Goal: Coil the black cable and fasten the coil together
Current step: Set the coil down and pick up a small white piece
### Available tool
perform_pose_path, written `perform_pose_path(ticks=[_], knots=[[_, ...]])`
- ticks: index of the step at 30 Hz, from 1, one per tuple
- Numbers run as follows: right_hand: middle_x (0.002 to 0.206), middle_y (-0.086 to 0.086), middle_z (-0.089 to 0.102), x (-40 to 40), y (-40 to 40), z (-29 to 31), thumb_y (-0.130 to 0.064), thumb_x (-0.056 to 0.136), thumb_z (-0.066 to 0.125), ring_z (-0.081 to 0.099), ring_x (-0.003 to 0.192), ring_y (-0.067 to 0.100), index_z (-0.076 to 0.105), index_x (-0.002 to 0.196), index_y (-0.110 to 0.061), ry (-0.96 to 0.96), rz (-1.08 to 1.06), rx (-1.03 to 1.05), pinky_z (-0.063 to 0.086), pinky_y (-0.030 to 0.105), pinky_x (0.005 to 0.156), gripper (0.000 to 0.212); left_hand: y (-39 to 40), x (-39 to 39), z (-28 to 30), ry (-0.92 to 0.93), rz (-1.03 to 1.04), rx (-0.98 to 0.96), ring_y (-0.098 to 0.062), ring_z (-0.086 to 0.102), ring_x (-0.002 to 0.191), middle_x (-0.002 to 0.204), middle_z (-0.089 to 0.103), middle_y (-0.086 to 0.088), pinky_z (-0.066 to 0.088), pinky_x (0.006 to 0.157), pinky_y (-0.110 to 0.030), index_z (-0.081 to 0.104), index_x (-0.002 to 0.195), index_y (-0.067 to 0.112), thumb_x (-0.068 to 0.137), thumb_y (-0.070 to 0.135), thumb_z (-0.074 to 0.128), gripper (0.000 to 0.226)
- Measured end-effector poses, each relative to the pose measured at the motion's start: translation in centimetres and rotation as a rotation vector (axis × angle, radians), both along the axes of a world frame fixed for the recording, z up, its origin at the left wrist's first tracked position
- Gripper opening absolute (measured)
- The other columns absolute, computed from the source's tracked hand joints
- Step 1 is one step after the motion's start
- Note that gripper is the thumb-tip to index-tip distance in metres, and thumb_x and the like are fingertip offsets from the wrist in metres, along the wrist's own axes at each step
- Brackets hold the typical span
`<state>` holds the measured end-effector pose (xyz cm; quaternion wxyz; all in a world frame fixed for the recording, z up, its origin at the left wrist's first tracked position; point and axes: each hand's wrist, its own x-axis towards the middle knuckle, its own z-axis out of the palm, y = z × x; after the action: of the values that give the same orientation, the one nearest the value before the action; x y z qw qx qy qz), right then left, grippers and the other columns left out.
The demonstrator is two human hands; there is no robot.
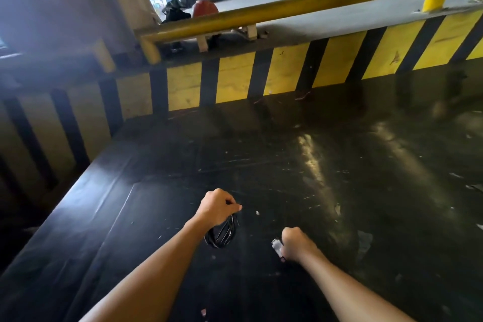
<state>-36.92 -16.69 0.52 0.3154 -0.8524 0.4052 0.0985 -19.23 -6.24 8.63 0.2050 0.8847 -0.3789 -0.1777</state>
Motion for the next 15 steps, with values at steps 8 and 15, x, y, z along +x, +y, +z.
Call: perform_pose_path(ticks=[8,15], knots=[[0.063,0.003,0.060,5.0,-5.4,9.9,-0.010,0.089,0.057,0.051,0.046,0.007,0.061,0.066,-0.012,-0.707,-0.238,0.511,0.044,0.016,0.042,0.024,-3.6,0.1,5.8,0.076,-0.151,-0.065,0.003,0.047,0.044,0.056,0.056,0.011,0.032,0.044,-0.008,0.077,0.087,0.015,0.081,0.033,0.070,0.020],[0.065,0.005,0.060,5.9,-8.2,17.2,-0.004,0.085,0.063,0.052,0.035,-0.001,0.059,0.095,-0.006,-0.996,-0.234,0.490,0.041,0.012,0.037,0.011,-6.9,-0.3,12.3,0.276,-0.199,-0.302,-0.006,0.030,0.041,0.050,0.041,0.008,0.027,0.040,-0.023,0.074,0.082,0.023,0.084,0.032,0.069,0.010]])
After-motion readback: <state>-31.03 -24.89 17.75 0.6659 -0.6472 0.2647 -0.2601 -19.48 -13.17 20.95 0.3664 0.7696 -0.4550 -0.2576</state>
